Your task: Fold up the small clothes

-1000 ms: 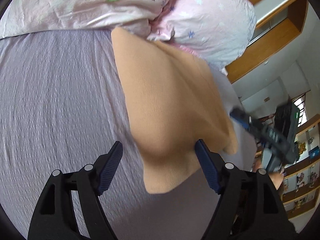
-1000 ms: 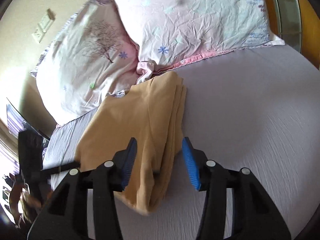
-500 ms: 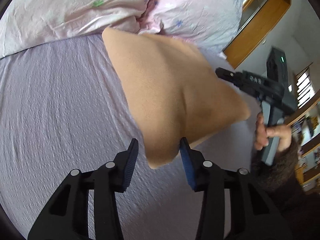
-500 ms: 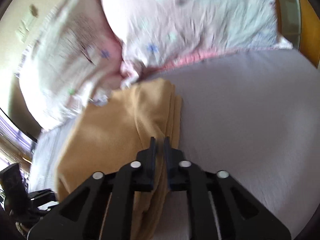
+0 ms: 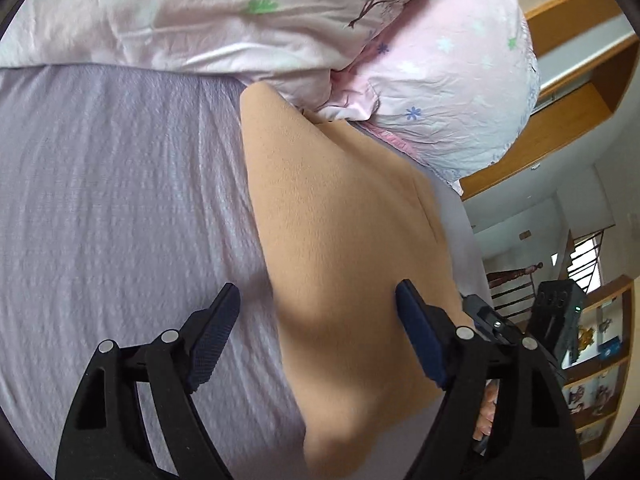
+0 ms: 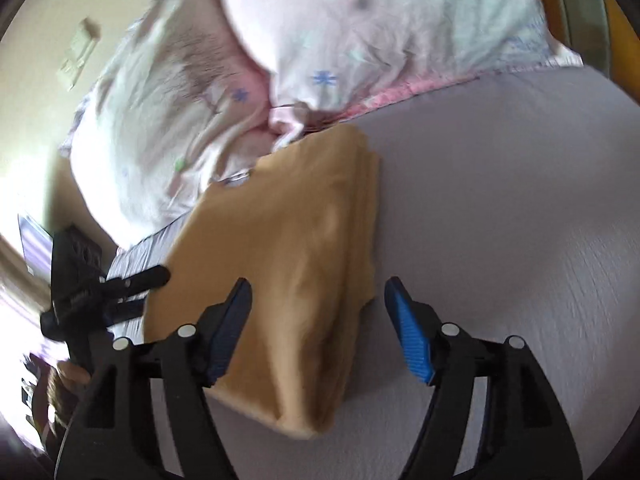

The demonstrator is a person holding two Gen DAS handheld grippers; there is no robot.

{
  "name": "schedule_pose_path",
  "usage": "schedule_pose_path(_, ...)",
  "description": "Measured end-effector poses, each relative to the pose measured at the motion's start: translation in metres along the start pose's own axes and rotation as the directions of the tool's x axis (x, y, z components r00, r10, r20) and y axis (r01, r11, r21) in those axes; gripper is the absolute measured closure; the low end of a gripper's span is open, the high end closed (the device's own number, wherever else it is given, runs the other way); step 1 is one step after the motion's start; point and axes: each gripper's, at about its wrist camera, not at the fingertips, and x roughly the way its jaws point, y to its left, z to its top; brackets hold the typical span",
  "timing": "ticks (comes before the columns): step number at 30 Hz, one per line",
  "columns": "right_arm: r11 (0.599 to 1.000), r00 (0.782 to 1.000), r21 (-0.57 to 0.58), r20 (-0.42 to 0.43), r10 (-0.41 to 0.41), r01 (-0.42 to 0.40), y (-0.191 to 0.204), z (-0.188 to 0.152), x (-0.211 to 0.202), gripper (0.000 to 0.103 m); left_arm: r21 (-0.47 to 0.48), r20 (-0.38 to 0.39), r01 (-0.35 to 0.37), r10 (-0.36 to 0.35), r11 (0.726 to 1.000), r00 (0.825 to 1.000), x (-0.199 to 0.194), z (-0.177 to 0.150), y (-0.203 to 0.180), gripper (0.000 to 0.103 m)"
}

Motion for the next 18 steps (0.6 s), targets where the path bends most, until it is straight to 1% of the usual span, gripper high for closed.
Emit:
schedule_pose_path(1,0.999,0.999,0.037,-0.034,0.030,-0.029,-0.007,0.005,0.010,0.035,-0.003,0.004,0.007,-0.006,1.000,1.000,0.002,0.003,0.001,0.023)
schedule_pose_path(2,0.998,0.998,0.055,-0.052,0.044,-0.041,-0.011,0.009,0.016,0.035,-0.004,0.011,0.005,-0.005,1.000,1.000,0.005,0.006,0.000,0.023)
schedule_pose_path(3,0.997,0.996,0.054,-0.053,0.066,-0.063,-0.013,0.013,0.022,0.035,-0.005,0.015,0.008,-0.008,1.000,1.000,0.007,0.008,0.001,0.023)
schedule_pose_path(4,0.997,0.996,0.049,-0.054,0.068,-0.065,-0.010,0.014,0.023,0.035,-0.006,0.019,0.010,-0.010,1.000,1.000,0.009,0.010,0.001,0.024)
schedule_pose_path(5,0.996,0.995,0.050,-0.059,0.078,-0.075,-0.009,0.016,0.027,0.039,-0.010,0.026,0.016,-0.016,1.000,1.000,0.011,0.012,0.002,0.026)
schedule_pose_path(6,0.991,0.990,0.066,-0.080,0.120,-0.115,-0.010,0.018,0.032,0.047,-0.015,0.025,0.026,-0.026,1.000,0.999,0.013,0.013,0.002,0.039)
schedule_pose_path(7,0.987,0.985,0.079,-0.092,0.147,-0.140,-0.010,0.019,0.039,0.059,-0.027,0.010,0.051,-0.051,0.998,0.999,0.018,0.014,0.004,0.050)
schedule_pose_path(8,0.983,0.981,0.086,-0.091,0.173,-0.165,-0.011,0.017,0.041,0.066,-0.035,0.010,0.050,-0.050,0.998,0.999,0.019,0.015,0.006,0.053)
schedule_pose_path(10,0.976,0.976,0.096,-0.081,0.203,-0.195,-0.009,0.015,0.041,0.070,-0.019,0.018,0.059,-0.059,0.998,0.998,0.016,0.014,0.006,0.068)
schedule_pose_path(12,0.972,0.972,0.073,-0.061,0.229,-0.225,0.002,0.014,0.035,0.072,0.000,0.030,0.077,-0.077,0.997,0.997,-0.002,0.011,0.007,0.072)
schedule_pose_path(13,0.965,0.964,0.064,-0.060,0.258,-0.254,0.011,0.014,0.034,0.074,0.012,0.041,0.077,-0.077,0.997,0.996,-0.011,0.009,0.007,0.072)
schedule_pose_path(14,0.960,0.958,0.048,-0.065,0.280,-0.277,0.019,0.014,0.034,0.075,0.041,0.070,0.052,-0.055,0.998,0.996,-0.026,0.007,0.008,0.072)
schedule_pose_path(16,0.956,0.953,-0.008,-0.086,0.291,-0.293,0.044,0.011,0.042,0.077,0.074,0.116,0.011,-0.019,0.997,0.993,-0.051,0.002,0.014,0.071)
schedule_pose_path(17,0.957,0.954,-0.028,-0.099,0.285,-0.289,0.055,0.009,0.049,0.077,0.072,0.132,-0.015,0.006,0.997,0.991,-0.062,0.000,0.022,0.070)
schedule_pose_path(18,0.959,0.955,-0.044,-0.116,0.272,-0.278,0.063,0.007,0.058,0.076,0.063,0.135,-0.042,0.033,0.997,0.990,-0.069,-0.001,0.029,0.067)
